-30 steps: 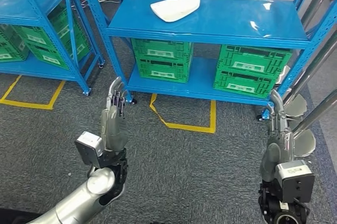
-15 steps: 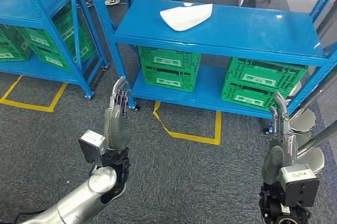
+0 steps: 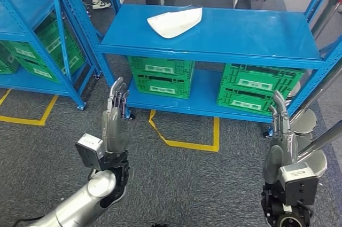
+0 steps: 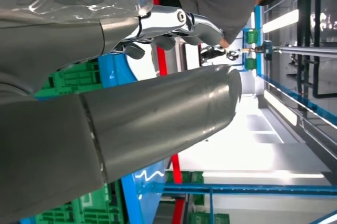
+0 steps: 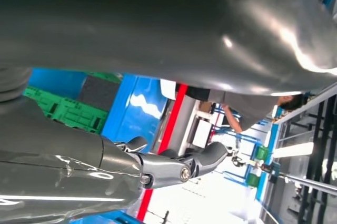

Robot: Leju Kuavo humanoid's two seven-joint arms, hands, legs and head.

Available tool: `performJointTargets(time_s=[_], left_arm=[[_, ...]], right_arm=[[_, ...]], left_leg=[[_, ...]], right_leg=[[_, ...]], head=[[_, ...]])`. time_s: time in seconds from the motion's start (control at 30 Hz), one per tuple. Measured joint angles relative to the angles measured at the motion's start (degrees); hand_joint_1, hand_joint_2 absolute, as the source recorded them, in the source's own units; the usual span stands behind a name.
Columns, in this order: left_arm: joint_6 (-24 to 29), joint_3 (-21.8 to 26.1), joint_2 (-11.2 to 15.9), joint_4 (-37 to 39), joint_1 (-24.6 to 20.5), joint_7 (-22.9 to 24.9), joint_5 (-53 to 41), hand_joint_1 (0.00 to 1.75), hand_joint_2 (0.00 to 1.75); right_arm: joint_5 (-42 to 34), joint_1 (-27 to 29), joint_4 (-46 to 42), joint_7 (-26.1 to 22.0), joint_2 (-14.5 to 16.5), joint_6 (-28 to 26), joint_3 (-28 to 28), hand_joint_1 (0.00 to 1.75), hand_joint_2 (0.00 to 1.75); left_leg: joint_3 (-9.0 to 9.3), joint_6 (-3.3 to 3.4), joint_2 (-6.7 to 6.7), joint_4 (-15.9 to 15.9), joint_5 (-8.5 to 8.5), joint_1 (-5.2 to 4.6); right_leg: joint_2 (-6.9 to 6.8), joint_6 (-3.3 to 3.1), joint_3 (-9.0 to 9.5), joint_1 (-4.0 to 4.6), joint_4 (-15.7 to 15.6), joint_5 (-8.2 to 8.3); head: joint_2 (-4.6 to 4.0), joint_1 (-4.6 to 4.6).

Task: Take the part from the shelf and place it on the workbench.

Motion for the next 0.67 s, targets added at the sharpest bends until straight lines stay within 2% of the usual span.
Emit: performJointTargets(time_s=[0.03,0.07,0.1,0.17,0.2,0.23,0.3,0.33,0.37,0.4,0.43,0.5,0.53,0.57,0.67], left_arm=[[0.00,-0.01,-0.01,-0.01,0.00,0.09,-0.05,0.00,0.00],[-0.01,-0.01,-0.02,-0.02,0.00,0.19,-0.09,0.00,0.00],[-0.01,-0.02,-0.02,-0.03,-0.02,0.27,-0.10,0.00,0.00],[-0.02,-0.02,-0.02,-0.12,-0.05,0.29,-0.15,0.00,0.00],[-0.02,-0.02,-0.03,-0.15,-0.11,0.29,-0.16,0.00,0.00],[-0.02,-0.02,-0.05,-0.19,-0.12,0.28,-0.17,0.00,0.00],[-0.02,-0.03,-0.10,-0.19,-0.12,0.28,-0.18,0.00,0.00],[-0.02,-0.04,-0.11,-0.19,-0.07,0.28,-0.16,0.00,0.00],[-0.02,-0.05,-0.11,-0.19,-0.05,0.27,-0.15,0.00,0.00],[-0.02,-0.07,-0.12,-0.19,-0.04,0.25,-0.14,0.00,0.00],[-0.02,-0.08,-0.14,-0.19,-0.04,0.20,-0.15,0.00,0.00],[-0.02,-0.13,-0.17,-0.17,-0.01,0.07,-0.29,0.00,0.00],[-0.02,-0.15,-0.21,-0.18,0.02,-0.03,-0.44,0.00,0.00],[-0.01,-0.17,-0.24,-0.19,0.07,-0.10,-0.59,0.00,0.00],[0.00,-0.19,-0.33,-0.23,0.14,-0.20,-0.88,0.00,0.00]], right_arm=[[0.04,0.02,-0.01,0.03,0.00,0.01,0.02,0.00,0.00],[0.05,0.06,-0.02,0.05,-0.01,0.01,0.03,0.00,0.00],[0.09,0.10,-0.04,0.07,-0.01,0.00,0.06,0.00,0.00],[0.15,0.14,-0.07,0.04,-0.02,-0.01,0.10,0.00,0.00],[0.17,0.10,-0.09,0.03,-0.02,-0.02,0.12,0.00,0.00],[0.17,0.09,-0.10,0.03,-0.02,-0.02,0.13,0.00,0.00],[0.18,0.17,-0.10,0.00,-0.02,-0.04,0.15,0.00,0.00],[0.18,0.32,-0.10,-0.03,-0.02,-0.07,0.17,0.00,0.00],[0.17,0.46,-0.10,-0.08,-0.02,-0.11,0.19,0.00,0.00],[0.17,0.55,-0.10,-0.11,-0.02,-0.17,0.21,0.00,0.00],[0.16,0.60,-0.10,-0.13,-0.02,-0.25,0.22,0.00,0.00],[0.15,0.62,-0.08,-0.10,-0.02,-0.44,0.22,0.00,0.00],[0.13,0.67,-0.07,-0.04,-0.02,-0.52,0.23,0.00,0.00],[0.13,0.74,-0.09,0.03,-0.02,-0.60,0.24,0.00,0.00],[0.22,0.86,-0.15,0.26,-0.02,-0.82,0.26,0.00,0.00]], left_leg=[[0.67,0.25,0.10,-2.15,1.24,-0.12],[0.96,0.58,0.15,-3.06,1.43,-0.20],[1.27,0.96,0.14,-3.07,0.88,-0.28],[2.47,1.74,0.02,-3.43,0.81,-0.20],[3.20,2.09,0.01,-3.54,0.56,-0.22],[3.85,2.41,-0.01,-3.65,0.22,-0.24],[4.83,2.83,-0.02,-3.68,-0.70,-0.43],[5.40,2.95,-0.07,-3.67,-1.21,-0.54],[6.09,3.01,-0.14,-3.66,-1.75,-0.65],[6.94,3.03,-0.23,-3.66,-2.33,-0.77],[7.89,2.99,-0.32,-3.66,-2.94,-0.88],[9.29,2.77,-0.44,-3.66,-4.07,-1.04],[9.53,2.56,-0.50,-3.65,-4.49,-1.08],[9.55,2.30,-0.54,-3.59,-4.72,-1.07],[9.37,1.95,-0.56,-3.35,-4.84,-1.11]], right_leg=[[0.02,0.38,0.27,0.04,-0.12,-0.58],[0.04,0.81,0.63,0.13,-0.06,-0.91],[0.04,1.20,1.14,0.17,-0.17,-1.15],[-0.16,1.78,1.64,0.08,0.50,-1.66],[-0.27,1.92,0.88,0.02,2.22,-2.17],[-0.37,2.02,-0.86,0.01,5.41,-2.99],[-0.48,2.14,-6.01,0.15,13.63,-5.78],[-0.48,2.17,-8.33,0.22,16.43,-7.19],[-0.48,2.15,-9.77,0.26,17.34,-7.94],[-0.48,2.02,-10.22,0.30,16.11,-7.33],[-0.48,1.69,-9.87,0.42,13.09,-5.13],[-0.47,0.68,-8.80,0.88,5.59,1.77],[-0.46,0.26,-8.31,1.14,3.14,4.32],[-0.46,-0.03,-8.19,1.33,1.88,5.75],[-0.31,0.34,-7.86,1.39,1.48,6.27]], head=[[0.00,0.02],[0.00,0.09],[0.00,0.21],[0.00,0.45],[0.00,0.61],[0.00,0.83],[0.00,1.18],[0.00,1.25],[0.00,1.26],[0.00,1.31],[0.00,1.38],[0.00,1.59],[0.00,1.68],[0.00,1.74],[0.00,1.74]])
